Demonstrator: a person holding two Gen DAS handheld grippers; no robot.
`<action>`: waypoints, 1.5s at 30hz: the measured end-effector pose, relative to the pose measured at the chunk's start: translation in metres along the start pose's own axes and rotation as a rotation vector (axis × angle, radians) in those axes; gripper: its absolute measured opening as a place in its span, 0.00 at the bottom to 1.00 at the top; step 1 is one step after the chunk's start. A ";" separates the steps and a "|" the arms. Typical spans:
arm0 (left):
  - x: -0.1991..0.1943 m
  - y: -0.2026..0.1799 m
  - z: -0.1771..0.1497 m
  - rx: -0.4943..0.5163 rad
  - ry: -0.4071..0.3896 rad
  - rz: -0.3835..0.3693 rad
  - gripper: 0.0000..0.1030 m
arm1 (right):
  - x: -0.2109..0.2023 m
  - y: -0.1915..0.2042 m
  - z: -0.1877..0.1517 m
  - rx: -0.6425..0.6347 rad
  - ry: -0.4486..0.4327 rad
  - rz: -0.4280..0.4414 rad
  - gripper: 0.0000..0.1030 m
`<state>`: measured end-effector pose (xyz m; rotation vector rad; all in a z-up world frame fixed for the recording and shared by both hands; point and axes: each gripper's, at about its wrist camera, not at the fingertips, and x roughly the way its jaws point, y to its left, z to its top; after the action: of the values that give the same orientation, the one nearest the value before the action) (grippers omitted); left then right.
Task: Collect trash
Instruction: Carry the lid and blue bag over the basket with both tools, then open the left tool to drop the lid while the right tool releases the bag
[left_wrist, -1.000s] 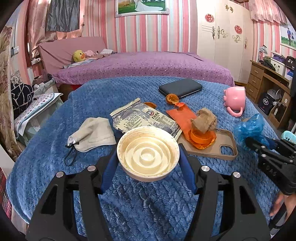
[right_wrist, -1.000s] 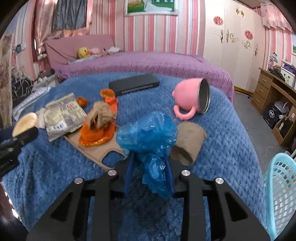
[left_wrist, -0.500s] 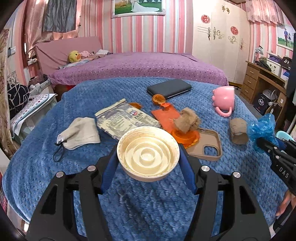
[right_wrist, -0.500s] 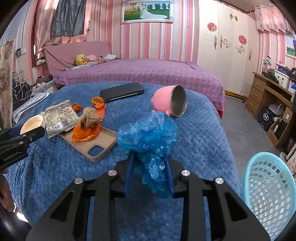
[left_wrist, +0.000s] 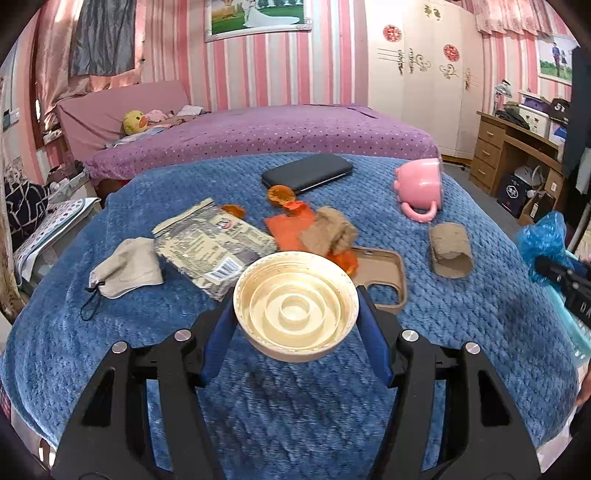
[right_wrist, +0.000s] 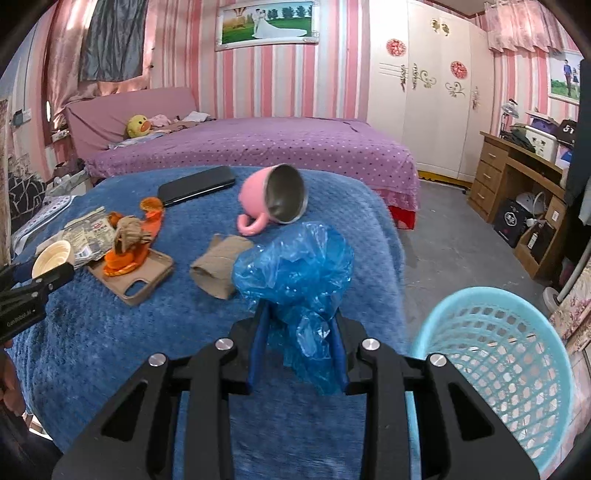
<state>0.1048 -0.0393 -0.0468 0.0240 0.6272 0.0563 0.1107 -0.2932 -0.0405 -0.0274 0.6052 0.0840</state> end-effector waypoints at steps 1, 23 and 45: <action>0.000 -0.003 -0.001 0.008 -0.005 0.001 0.59 | -0.001 -0.007 0.000 0.013 -0.002 -0.003 0.30; -0.015 -0.122 0.016 0.098 -0.054 -0.125 0.59 | -0.024 -0.130 -0.010 0.084 -0.016 -0.202 0.30; -0.016 -0.287 0.012 0.205 -0.038 -0.379 0.59 | -0.036 -0.231 -0.049 0.243 0.020 -0.293 0.30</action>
<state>0.1120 -0.3265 -0.0396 0.1039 0.5893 -0.3744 0.0740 -0.5279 -0.0601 0.1190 0.6223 -0.2741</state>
